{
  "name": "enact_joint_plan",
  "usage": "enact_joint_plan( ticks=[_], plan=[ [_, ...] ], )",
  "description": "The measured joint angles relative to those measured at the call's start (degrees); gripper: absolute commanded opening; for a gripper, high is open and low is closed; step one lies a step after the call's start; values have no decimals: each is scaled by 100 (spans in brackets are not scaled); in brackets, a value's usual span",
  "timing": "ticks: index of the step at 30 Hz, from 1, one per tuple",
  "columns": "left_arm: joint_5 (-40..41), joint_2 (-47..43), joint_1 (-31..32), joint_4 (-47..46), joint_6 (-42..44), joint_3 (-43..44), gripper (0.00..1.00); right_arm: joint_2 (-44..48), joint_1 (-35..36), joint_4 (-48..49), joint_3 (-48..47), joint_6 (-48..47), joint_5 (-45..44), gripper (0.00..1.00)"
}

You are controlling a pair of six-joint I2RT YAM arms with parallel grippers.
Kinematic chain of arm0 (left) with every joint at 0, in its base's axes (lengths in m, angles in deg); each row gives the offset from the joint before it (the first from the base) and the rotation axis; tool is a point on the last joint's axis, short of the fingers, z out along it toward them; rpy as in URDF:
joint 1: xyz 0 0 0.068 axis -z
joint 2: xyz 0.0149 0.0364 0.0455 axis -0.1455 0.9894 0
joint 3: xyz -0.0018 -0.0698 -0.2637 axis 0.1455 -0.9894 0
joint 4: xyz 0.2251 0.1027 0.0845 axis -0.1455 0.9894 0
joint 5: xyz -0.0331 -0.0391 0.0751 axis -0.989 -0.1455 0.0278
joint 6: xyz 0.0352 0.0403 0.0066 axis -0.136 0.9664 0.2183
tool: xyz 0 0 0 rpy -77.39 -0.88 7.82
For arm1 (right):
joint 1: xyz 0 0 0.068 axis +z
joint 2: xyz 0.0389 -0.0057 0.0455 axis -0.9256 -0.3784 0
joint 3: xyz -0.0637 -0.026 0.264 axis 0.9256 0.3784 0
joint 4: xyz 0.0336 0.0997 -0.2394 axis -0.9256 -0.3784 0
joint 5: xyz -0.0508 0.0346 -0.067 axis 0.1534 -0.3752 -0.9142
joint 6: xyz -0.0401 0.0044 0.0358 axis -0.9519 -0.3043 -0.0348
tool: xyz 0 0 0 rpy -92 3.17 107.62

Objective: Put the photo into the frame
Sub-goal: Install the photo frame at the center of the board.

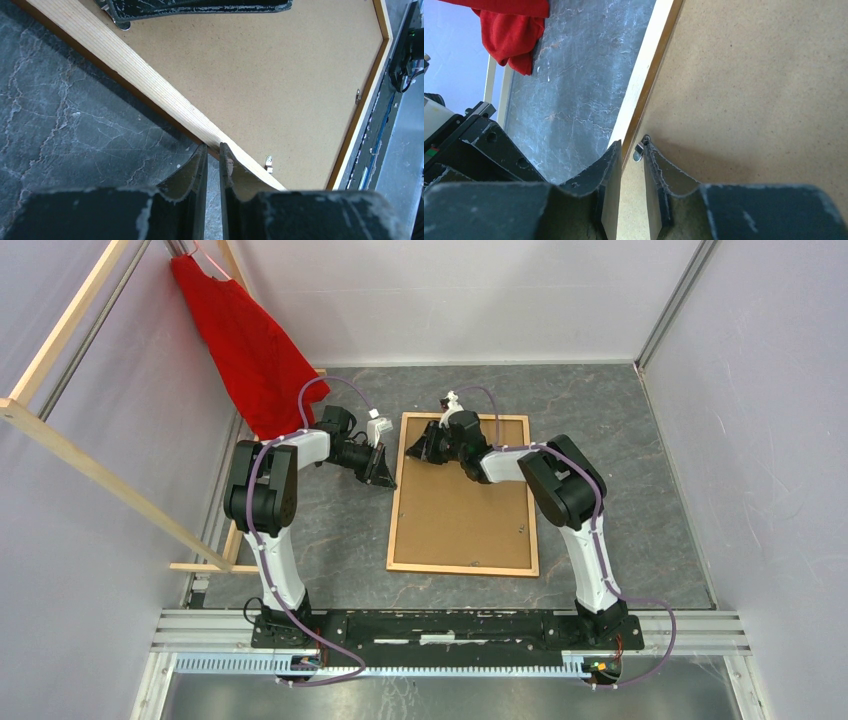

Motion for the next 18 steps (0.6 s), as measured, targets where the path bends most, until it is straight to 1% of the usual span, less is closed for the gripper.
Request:
enact_joint_plan(
  ticks=[12, 18],
  plan=[
    [0, 0, 0, 2, 0, 0, 19, -118, -11, 92, -120, 81, 140, 26],
    [0, 0, 0, 2, 0, 0, 19, -157, 2, 240, -72, 149, 144, 27]
  ],
)
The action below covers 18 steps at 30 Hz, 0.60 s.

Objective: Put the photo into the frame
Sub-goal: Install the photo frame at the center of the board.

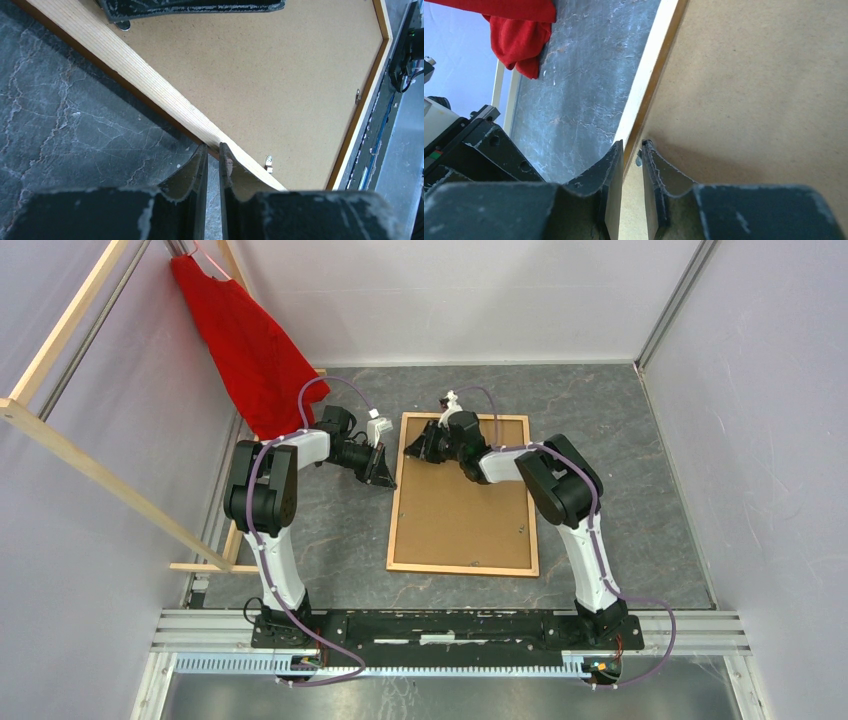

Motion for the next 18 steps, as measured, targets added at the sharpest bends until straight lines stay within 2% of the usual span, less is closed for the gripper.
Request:
enact_joint_plan(
  ticks=[10, 18],
  plan=[
    [0, 0, 0, 2, 0, 0, 18, 634, -105, 186, 957, -28, -225, 31],
    [0, 0, 0, 2, 0, 0, 18, 494, -20, 87, 702, -28, -127, 29]
  ],
)
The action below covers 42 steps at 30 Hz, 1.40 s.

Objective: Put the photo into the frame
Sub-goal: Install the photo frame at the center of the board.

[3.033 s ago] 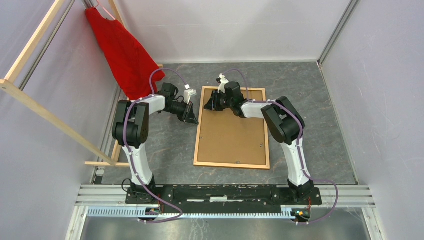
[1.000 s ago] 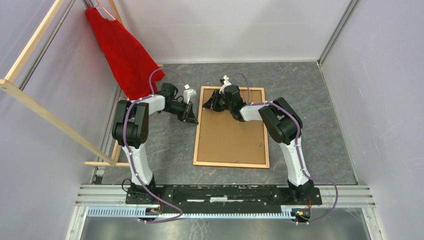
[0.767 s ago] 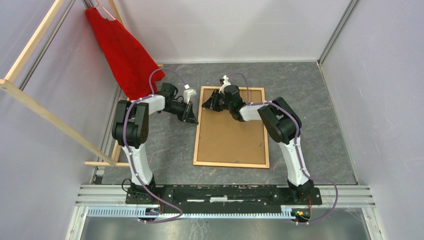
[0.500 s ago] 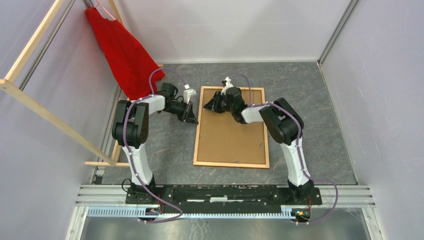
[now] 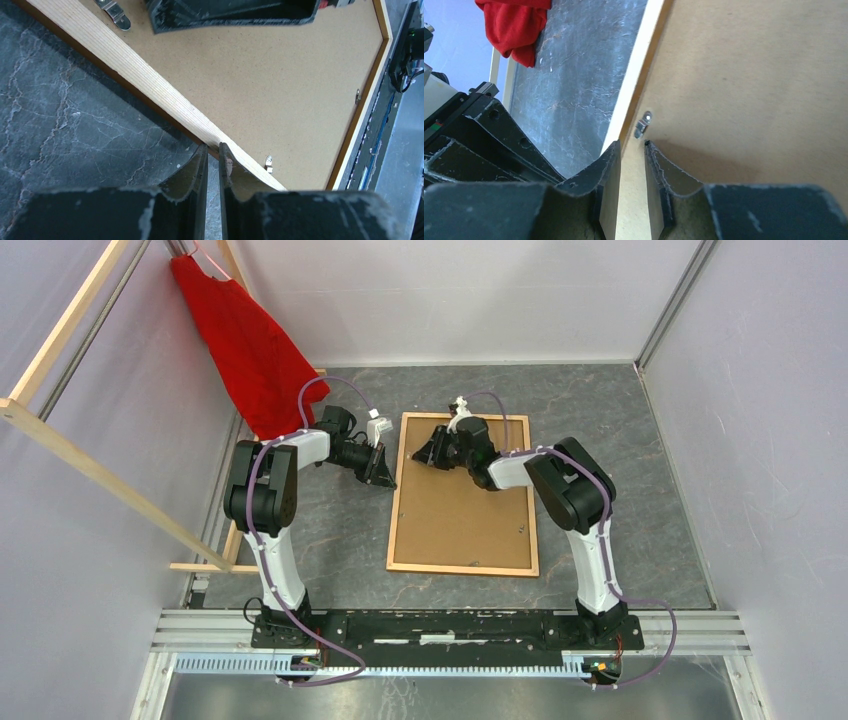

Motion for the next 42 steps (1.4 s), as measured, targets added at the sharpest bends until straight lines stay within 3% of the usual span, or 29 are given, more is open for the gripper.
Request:
enact_joint_plan(
  ticks=[16, 27, 42],
  plan=[
    [0, 0, 0, 0, 0, 0, 18, -273, 179, -186, -463, 26, -26, 26],
    [0, 0, 0, 0, 0, 0, 18, 20, 151, -68, 15, -55, 0, 27],
    [0, 0, 0, 0, 2, 0, 18, -164, 131, -249, -348, -118, -28, 27]
  ],
)
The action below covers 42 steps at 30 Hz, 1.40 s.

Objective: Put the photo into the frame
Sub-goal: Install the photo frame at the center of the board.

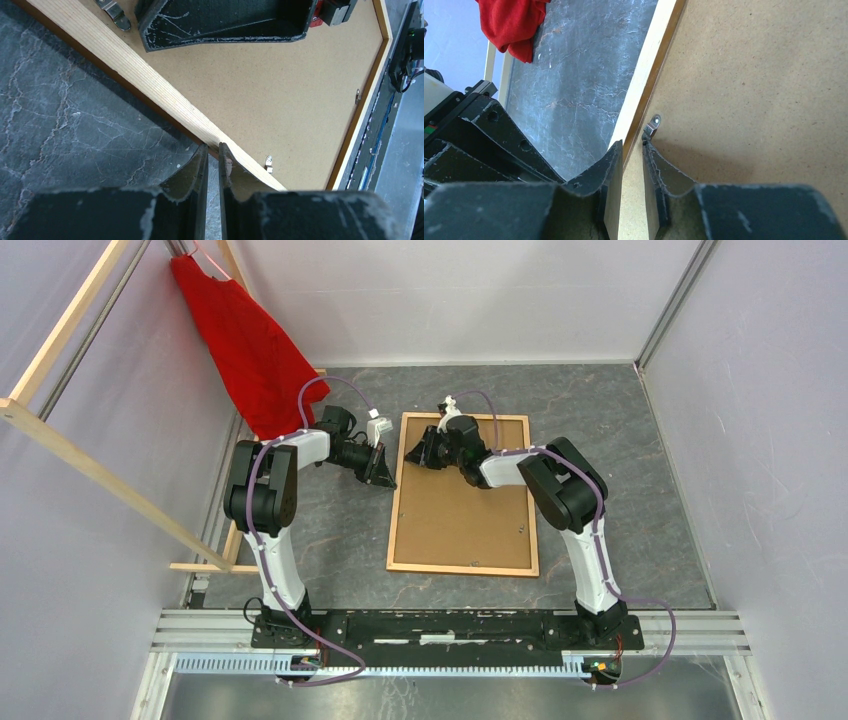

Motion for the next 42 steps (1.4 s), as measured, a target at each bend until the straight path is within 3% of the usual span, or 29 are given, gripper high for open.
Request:
enact_joint_plan(
  ticks=[34, 42],
  plan=[
    [-2, 0, 0, 4, 2, 0, 17, -195, 35, 179, -157, 282, -160, 24],
    [24, -24, 0, 20, 17, -2, 17, -168, 28, 328, -140, 286, -118, 35]
  ],
)
